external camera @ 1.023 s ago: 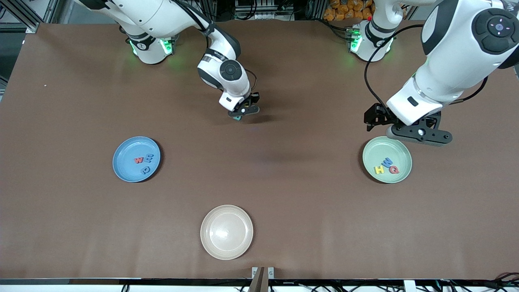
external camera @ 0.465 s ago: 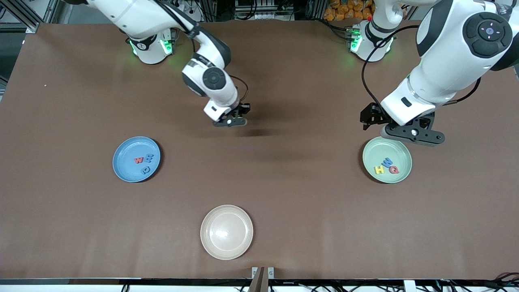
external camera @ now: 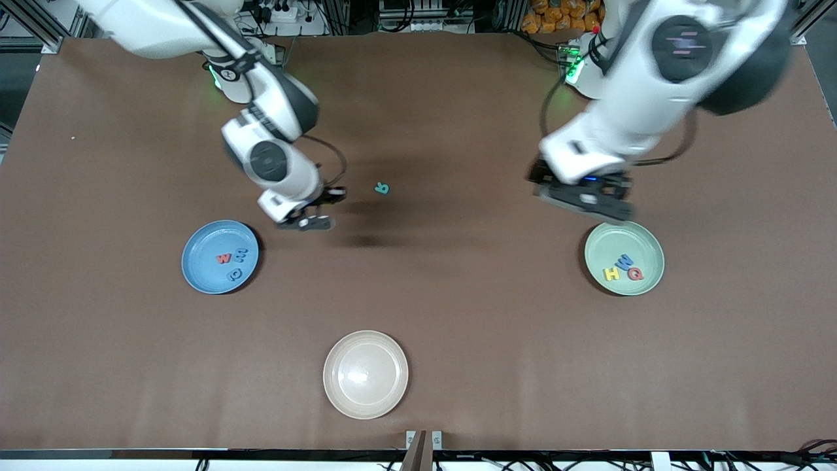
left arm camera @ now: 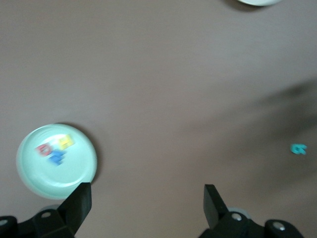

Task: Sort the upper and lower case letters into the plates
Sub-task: 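Grasp and lift the yellow u with the right gripper while the left gripper withdraws, then release the yellow u on the blue plate while the left gripper reaches teal R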

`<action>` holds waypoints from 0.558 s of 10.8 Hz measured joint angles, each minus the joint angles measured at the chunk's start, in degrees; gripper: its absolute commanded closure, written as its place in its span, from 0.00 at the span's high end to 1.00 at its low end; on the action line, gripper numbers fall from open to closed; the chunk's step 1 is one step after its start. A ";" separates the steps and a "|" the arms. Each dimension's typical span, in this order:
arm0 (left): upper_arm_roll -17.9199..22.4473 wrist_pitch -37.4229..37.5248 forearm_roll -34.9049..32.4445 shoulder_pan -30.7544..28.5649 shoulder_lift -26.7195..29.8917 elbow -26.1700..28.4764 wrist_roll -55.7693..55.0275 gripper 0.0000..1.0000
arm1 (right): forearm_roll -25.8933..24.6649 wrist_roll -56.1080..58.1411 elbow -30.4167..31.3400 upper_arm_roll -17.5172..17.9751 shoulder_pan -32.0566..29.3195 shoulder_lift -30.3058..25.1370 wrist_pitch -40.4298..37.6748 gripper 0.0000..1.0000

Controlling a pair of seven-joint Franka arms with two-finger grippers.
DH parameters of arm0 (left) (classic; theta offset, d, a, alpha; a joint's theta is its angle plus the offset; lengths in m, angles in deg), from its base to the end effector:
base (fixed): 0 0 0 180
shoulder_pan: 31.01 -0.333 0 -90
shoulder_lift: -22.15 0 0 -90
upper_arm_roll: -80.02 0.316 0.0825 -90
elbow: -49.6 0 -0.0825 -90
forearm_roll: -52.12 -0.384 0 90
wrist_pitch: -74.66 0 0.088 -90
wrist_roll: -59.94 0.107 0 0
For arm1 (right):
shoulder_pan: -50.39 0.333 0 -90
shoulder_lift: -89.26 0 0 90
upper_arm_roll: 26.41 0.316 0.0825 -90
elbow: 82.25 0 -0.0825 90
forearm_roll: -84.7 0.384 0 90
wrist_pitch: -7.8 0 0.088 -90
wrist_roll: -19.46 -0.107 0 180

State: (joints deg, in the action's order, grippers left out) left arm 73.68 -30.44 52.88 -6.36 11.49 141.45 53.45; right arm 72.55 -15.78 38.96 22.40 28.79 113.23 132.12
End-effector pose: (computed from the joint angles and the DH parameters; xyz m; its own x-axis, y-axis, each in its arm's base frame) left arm 0.5377 -0.3183 0.5234 0.9118 -0.4086 0.0421 -0.4101 -0.9112 0.0384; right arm 0.4941 0.2420 0.2628 0.9685 -0.0076 -0.2491 -0.0141 -0.9996 -0.0243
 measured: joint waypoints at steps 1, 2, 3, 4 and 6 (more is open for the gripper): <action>-0.11 -2.62 0.00 3.34 -1.72 0.20 -0.03 1.00 | -0.06 5.82 0.00 0.11 -4.97 -0.20 -0.58 0.00; -0.17 -5.28 0.00 6.68 -3.71 0.32 -0.65 1.00 | -0.12 11.81 0.00 -0.25 -9.66 -0.22 -0.72 0.00; -0.19 -7.96 0.00 10.00 -5.90 0.39 -2.09 1.00 | -0.16 17.04 -0.01 -2.20 -12.64 -0.19 -0.64 0.00; -0.23 -10.76 0.00 12.95 -8.25 0.47 -3.88 1.00 | -0.19 21.09 -0.02 -5.73 -13.22 -0.13 0.02 0.00; -0.44 -16.55 0.00 17.74 -13.28 0.47 -9.72 1.00 | -0.20 26.13 -0.18 -12.12 -12.26 0.16 2.29 0.00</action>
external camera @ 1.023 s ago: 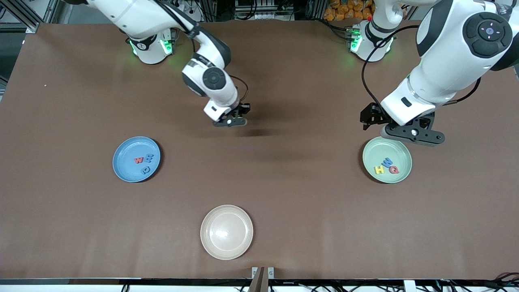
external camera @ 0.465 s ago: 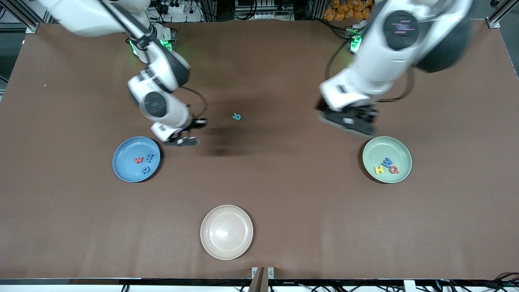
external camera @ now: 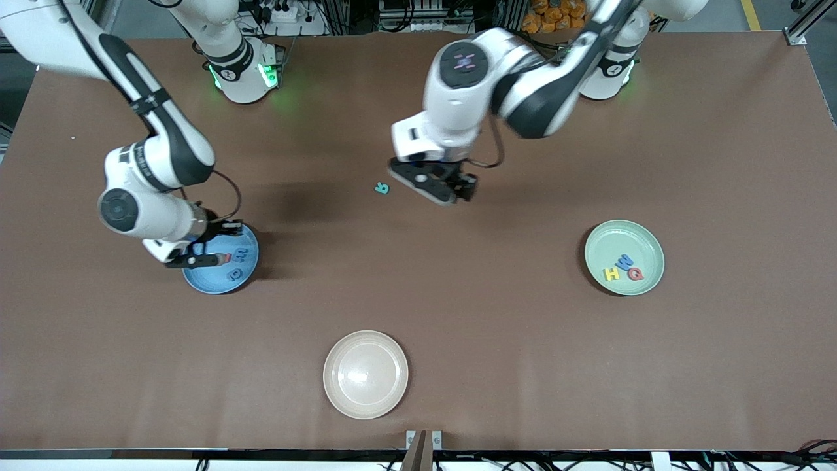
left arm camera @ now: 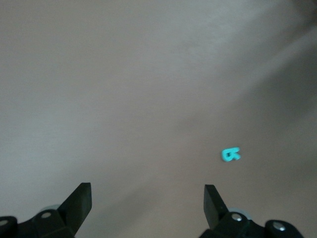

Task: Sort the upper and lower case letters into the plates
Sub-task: 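Release the yellow u on the blue plate while the left gripper reaches teal R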

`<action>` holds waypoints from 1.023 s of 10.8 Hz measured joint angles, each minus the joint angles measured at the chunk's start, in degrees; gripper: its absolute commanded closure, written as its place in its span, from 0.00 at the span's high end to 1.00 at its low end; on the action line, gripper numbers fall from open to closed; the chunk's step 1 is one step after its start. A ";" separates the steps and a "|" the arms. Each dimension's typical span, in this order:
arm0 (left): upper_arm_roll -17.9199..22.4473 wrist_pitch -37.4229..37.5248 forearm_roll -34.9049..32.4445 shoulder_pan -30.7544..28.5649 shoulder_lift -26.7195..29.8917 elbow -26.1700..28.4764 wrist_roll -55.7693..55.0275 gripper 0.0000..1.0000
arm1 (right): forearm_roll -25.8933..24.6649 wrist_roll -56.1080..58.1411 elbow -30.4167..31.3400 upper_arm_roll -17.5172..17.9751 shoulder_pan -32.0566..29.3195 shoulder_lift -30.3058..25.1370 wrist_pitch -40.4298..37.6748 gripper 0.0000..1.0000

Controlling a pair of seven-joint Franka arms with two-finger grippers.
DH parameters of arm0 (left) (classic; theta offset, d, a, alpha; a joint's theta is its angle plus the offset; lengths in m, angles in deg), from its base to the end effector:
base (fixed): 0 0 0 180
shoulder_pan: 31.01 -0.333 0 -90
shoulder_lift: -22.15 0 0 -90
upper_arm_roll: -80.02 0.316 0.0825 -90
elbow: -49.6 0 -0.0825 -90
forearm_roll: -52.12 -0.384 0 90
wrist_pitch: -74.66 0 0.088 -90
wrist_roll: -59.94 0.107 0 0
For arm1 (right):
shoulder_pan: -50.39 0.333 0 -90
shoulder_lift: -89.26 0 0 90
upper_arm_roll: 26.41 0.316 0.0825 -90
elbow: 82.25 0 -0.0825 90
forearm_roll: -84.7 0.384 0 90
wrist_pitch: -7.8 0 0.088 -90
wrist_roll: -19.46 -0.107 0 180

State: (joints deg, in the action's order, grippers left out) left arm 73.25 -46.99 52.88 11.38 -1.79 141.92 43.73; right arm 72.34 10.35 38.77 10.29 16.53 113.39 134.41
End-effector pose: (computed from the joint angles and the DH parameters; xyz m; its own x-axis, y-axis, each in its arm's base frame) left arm 0.4530 -0.5098 0.3959 0.8485 -0.5238 0.0755 -0.5289 -0.8445 0.0842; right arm 0.5508 0.0212 0.2337 0.9728 0.0344 -0.2289 0.0183 -0.9972 -0.0721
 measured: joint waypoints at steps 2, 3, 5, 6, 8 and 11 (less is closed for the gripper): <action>-0.51 -4.79 0.00 3.82 -4.84 -0.10 -8.12 1.00 | 0.00 1.24 -1.47 -4.37 2.27 0.72 0.80 0.03; -0.59 -6.88 0.00 5.45 -7.00 -0.22 -11.74 0.99 | 0.01 1.17 -2.29 -5.12 3.56 1.12 0.91 0.62; -0.54 -9.23 -0.01 8.63 -11.29 -2.02 -18.37 0.96 | 0.02 0.91 -3.47 -6.09 5.38 1.91 1.05 1.00; -0.42 -9.40 -0.02 10.27 -13.57 -3.73 -21.82 0.95 | 0.02 0.90 -3.88 -6.60 6.13 2.08 1.04 1.00; 0.14 -9.48 -0.02 12.11 -16.84 -5.84 -25.68 0.93 | 0.06 0.91 -5.71 -7.12 7.05 1.97 -0.17 1.00; 8.45 -9.78 -0.02 19.65 -20.04 -6.87 -28.45 0.92 | 2.72 0.76 -17.57 -7.88 9.08 1.55 -16.68 1.00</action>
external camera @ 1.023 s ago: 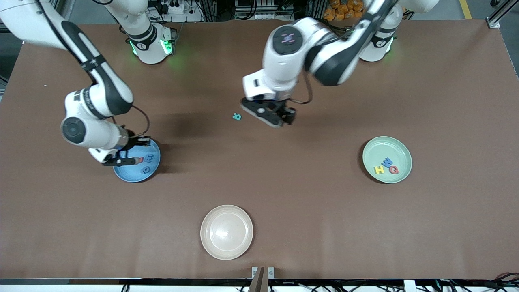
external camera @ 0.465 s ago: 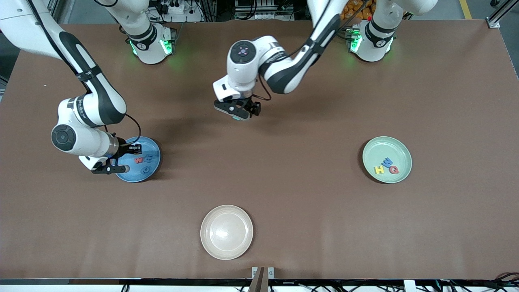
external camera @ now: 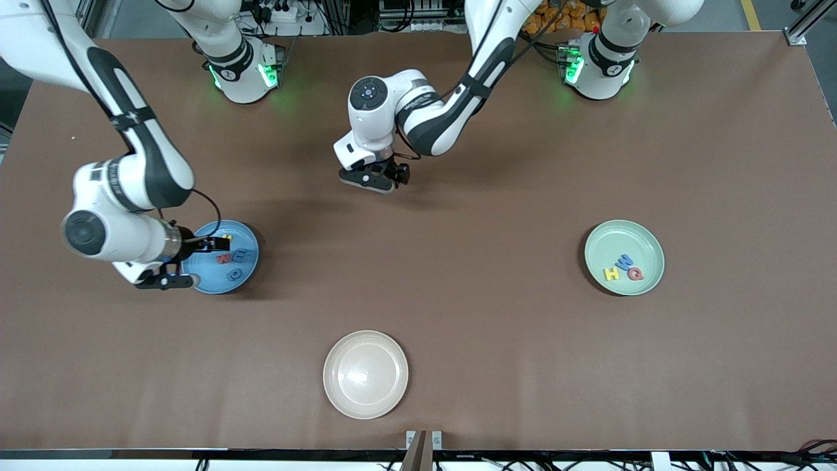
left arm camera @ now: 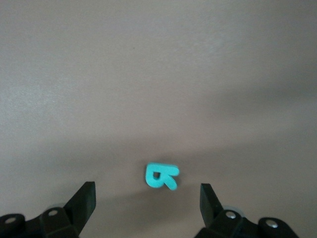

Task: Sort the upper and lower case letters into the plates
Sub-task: 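Release the yellow u on the blue plate while the left gripper reaches teal R, then lower the left gripper onto teal R while the right gripper retracts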

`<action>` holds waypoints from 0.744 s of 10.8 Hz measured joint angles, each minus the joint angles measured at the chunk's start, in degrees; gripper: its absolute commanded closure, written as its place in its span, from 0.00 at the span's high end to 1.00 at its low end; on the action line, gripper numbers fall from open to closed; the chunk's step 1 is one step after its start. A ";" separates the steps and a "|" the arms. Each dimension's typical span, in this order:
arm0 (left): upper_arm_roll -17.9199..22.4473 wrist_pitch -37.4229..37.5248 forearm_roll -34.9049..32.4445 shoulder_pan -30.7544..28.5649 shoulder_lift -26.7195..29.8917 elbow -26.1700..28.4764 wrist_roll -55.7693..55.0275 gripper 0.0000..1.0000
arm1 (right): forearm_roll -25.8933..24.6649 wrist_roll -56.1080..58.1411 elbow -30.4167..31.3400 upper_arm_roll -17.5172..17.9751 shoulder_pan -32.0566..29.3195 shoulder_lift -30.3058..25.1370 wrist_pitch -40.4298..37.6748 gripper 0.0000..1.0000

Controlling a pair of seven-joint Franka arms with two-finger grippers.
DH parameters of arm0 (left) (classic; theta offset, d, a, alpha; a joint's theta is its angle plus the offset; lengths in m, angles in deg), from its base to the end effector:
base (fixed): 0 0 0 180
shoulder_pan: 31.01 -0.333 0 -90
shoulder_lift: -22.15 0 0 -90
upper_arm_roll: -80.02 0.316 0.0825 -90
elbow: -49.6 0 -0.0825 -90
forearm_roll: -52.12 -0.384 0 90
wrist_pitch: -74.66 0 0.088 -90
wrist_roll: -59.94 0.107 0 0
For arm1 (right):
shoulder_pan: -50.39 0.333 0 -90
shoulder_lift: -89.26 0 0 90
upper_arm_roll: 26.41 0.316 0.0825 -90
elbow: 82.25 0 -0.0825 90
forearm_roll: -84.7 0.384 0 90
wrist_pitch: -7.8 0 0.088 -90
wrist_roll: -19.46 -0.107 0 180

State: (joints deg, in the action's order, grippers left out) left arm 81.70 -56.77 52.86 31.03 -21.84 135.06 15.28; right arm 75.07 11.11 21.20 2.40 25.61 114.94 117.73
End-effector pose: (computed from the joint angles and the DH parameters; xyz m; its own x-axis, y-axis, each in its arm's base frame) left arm 0.3524 -0.6272 0.2190 0.9622 -0.2704 0.0321 -0.2710 -0.9624 0.0171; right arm 0.6118 0.0113 0.3029 0.9613 -0.0033 -0.2754 -0.0133 -0.9993 -0.0344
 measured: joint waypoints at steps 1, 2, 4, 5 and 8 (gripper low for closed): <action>0.95 -0.46 0.00 1.01 -0.44 -0.17 -0.27 0.91 | 0.68 0.01 -4.02 -0.65 0.55 -0.14 -4.52 1.00; 1.23 -0.79 0.00 1.26 -0.64 -0.29 -0.32 0.91 | 1.16 0.01 -7.43 -1.41 1.24 -0.23 -8.09 1.00; 1.78 -0.96 0.21 1.28 -0.94 -0.34 -0.33 0.91 | 1.58 0.01 -14.78 -3.80 3.44 -0.57 -14.65 1.00; 1.89 -1.03 0.23 1.28 -1.06 -0.35 -0.33 0.92 | 1.60 0.01 -18.37 -5.46 5.03 -1.49 -18.21 1.00; 1.92 -1.94 0.23 1.35 -1.82 -0.40 -0.33 0.90 | 2.84 0.01 -23.33 -9.40 8.81 -8.36 -23.38 1.00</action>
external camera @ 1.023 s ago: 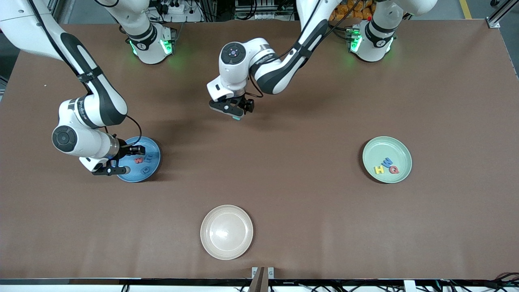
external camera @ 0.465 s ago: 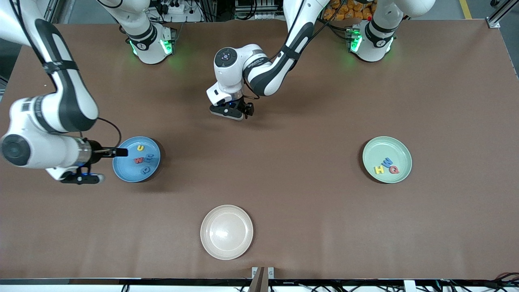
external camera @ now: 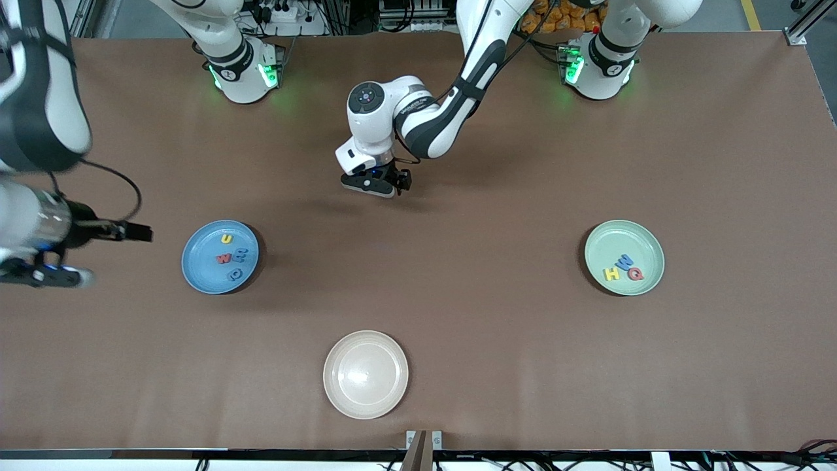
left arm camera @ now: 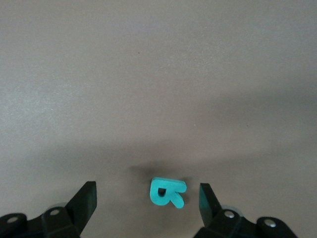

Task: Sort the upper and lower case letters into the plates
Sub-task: 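Lower the left gripper onto teal R while the right gripper retracts, then close the left gripper on the teal R and lift it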

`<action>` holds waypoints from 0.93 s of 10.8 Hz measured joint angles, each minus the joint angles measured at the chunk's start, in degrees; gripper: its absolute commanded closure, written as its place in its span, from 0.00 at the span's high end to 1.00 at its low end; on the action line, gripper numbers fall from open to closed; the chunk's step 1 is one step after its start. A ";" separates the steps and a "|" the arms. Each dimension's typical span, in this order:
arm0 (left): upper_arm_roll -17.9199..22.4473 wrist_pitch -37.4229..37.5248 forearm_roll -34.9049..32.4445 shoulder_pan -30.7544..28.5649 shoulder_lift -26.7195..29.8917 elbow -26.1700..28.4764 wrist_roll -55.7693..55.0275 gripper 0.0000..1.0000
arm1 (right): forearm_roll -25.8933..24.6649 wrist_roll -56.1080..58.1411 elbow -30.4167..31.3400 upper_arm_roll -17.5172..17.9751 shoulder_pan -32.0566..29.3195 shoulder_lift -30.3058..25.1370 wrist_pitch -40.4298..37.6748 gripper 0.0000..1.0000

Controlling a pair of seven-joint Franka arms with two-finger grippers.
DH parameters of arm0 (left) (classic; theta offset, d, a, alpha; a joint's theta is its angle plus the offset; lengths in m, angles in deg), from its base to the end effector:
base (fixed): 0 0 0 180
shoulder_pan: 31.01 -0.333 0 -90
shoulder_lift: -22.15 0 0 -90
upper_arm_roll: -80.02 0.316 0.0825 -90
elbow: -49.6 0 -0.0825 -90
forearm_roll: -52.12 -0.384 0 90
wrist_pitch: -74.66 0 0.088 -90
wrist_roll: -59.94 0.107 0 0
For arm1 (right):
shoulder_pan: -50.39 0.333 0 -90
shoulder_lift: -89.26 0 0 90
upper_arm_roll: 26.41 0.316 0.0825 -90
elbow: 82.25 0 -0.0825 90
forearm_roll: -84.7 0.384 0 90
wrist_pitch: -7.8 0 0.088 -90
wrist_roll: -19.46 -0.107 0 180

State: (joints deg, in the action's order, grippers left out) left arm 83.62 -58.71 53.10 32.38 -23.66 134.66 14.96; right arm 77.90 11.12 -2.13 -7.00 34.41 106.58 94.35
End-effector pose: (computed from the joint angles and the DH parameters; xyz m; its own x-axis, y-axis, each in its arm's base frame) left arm 0.3558 -0.6273 0.2030 0.9632 -0.2632 0.0545 -0.2641 -0.9645 0.0091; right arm 0.6283 -0.0042 0.5292 0.9817 -0.0905 -0.1678 -0.0843 -0.9955 0.0436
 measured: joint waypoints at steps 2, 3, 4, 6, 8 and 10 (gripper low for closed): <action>0.01 -1.46 0.00 0.04 -0.96 -0.06 0.00 0.89 | 2.16 0.03 -0.07 -2.93 2.09 -4.87 -0.25 1.00; 0.01 -2.13 0.00 0.06 -1.54 -0.10 0.00 0.89 | 2.43 0.07 -0.07 -5.22 4.33 -6.95 -0.45 1.00; 0.00 -2.58 0.00 0.08 -2.03 -0.12 0.00 0.89 | 2.54 0.09 -0.04 -6.50 5.84 -8.37 -0.82 1.00; -0.10 -2.78 0.08 0.10 -2.64 -0.16 0.00 0.88 | 2.58 0.09 0.01 -7.12 7.30 -9.36 -1.40 1.00; -0.54 -2.78 0.78 0.18 -2.97 -0.17 0.00 0.88 | 2.58 0.09 0.25 -7.38 7.50 -9.37 -1.64 1.00; -0.81 -2.81 2.76 0.42 -3.10 -0.22 0.00 0.87 | 2.61 0.09 0.46 -7.65 7.50 -9.36 -1.65 1.00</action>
State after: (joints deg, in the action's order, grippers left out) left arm 82.82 -61.52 55.86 32.80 -26.77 134.44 14.95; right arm 80.52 11.21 -1.68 -14.65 41.91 97.22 92.70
